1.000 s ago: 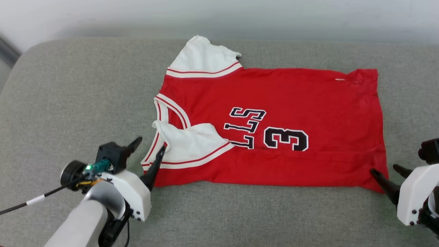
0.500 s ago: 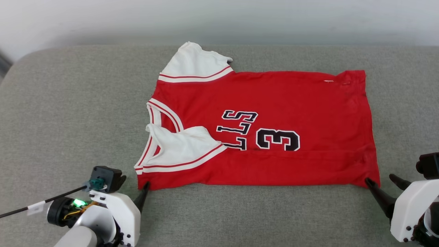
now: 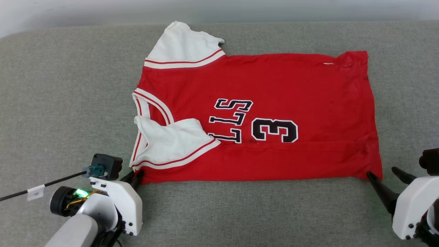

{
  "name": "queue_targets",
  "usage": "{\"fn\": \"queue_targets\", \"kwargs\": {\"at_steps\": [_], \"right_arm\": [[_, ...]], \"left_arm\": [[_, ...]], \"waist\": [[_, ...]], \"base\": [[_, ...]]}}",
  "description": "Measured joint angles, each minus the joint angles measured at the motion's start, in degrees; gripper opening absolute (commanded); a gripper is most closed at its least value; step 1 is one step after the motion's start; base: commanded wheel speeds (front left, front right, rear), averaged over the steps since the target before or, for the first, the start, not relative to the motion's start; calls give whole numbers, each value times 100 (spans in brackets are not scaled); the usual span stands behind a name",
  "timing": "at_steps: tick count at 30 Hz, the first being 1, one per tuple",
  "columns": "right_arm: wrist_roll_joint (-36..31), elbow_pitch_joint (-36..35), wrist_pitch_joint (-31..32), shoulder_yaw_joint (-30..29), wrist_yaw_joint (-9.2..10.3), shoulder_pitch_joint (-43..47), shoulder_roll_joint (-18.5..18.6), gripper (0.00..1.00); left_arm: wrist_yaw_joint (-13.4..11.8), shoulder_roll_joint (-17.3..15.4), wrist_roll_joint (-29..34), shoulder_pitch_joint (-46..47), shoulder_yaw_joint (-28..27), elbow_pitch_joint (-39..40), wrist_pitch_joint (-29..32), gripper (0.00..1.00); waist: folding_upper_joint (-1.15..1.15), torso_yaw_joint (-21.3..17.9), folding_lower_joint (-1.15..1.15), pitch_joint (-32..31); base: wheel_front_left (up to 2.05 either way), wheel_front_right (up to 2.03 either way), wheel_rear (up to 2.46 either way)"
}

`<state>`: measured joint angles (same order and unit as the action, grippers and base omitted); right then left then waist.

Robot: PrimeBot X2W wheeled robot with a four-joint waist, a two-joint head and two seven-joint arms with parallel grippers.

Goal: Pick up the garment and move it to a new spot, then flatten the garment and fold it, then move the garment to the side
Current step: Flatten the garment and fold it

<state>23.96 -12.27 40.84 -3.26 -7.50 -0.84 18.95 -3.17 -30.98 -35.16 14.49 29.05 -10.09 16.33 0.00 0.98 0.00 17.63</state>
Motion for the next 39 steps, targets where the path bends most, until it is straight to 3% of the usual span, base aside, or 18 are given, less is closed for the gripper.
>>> {"fn": "queue_targets", "kwargs": {"at_steps": [7, 18, 26, 27, 28, 29, 39], "right_arm": [[-126, 223, 71, -157, 0, -69, 94, 100], [-486, 975, 667, -322, 0, -478, -58, 100], [-572, 1321, 750, -275, 0, -606, -109, 100], [-569, 1366, 747, -267, 0, -620, -112, 95], [-555, 1395, 733, -255, 0, -623, -103, 39], [-555, 1395, 733, -255, 0, -623, -103, 0], [-368, 1638, 695, -157, -3, -592, 103, 0]], "left_arm": [[12, 53, -33, -77, -10, 165, -225, 0], [-245, -104, 76, -280, 12, 1489, -138, 0], [-359, -149, 191, -315, 113, 2014, 15, 0], [-363, -154, 209, -315, 124, 2043, 19, 0], [-364, -158, 214, -315, 132, 2067, 24, 0], [-364, -158, 214, -315, 132, 2067, 24, 0], [-416, -337, 104, -715, 158, 1920, 83, 0]], "waist": [[0, 159, 0, -121], [0, 544, 0, -147], [0, 734, 0, -10], [0, 753, 0, 3], [0, 770, 0, 14], [0, 770, 0, 14], [0, 710, 0, -283]], "base": [[0, 0, 0], [0, 0, 0], [0, 0, 0], [0, 0, 0], [0, 0, 0], [0, 0, 0], [0, 0, 0]]}}
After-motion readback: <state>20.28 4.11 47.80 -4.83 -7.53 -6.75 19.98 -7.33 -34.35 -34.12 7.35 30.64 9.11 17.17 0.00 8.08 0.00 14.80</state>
